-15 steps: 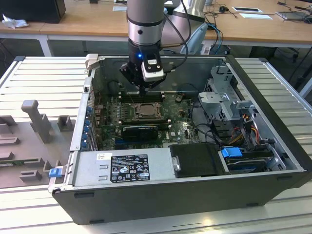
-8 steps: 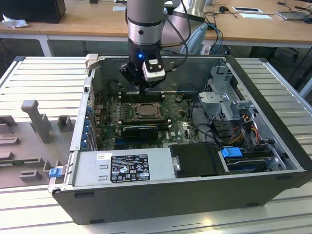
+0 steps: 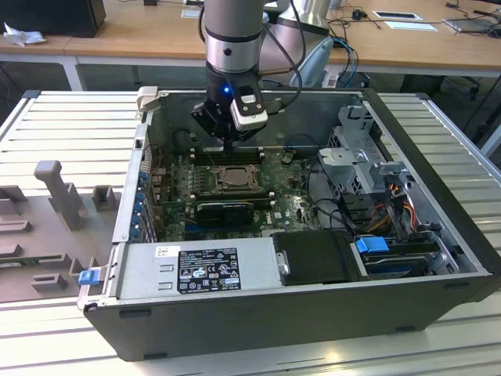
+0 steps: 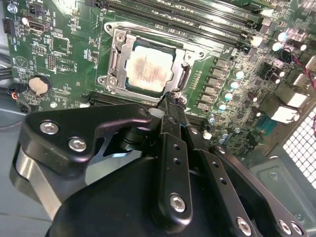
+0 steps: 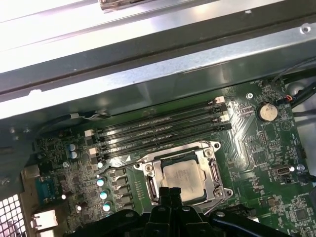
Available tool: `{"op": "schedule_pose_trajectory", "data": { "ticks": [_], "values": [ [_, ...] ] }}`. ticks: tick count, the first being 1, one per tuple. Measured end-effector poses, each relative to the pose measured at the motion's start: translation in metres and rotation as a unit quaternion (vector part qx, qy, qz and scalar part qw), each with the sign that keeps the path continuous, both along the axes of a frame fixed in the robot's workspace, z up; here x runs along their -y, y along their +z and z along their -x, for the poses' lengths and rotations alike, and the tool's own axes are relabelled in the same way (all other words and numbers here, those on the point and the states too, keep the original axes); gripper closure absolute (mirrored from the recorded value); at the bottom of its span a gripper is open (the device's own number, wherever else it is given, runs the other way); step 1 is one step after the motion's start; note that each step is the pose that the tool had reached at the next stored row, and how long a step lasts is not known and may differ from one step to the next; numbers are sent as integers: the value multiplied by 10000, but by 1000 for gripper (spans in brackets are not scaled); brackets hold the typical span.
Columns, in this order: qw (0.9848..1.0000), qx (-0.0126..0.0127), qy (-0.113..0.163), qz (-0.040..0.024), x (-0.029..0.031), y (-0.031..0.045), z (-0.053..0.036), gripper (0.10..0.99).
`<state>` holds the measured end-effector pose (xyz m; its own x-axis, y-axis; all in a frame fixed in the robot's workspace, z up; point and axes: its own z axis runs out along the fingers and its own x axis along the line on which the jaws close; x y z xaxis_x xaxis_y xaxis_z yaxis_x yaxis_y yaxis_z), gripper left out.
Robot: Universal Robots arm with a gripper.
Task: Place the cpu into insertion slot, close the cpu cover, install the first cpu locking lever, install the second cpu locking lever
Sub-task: 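Install the first cpu locking lever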
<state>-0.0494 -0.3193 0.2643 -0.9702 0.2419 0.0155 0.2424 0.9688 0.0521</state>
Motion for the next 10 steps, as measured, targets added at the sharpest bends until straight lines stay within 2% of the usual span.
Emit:
{"op": "schedule_pose_trajectory", "data": {
  "ticks": [10],
  "values": [
    [9996,0,268,0,0,0,0,980]
  ]
}}
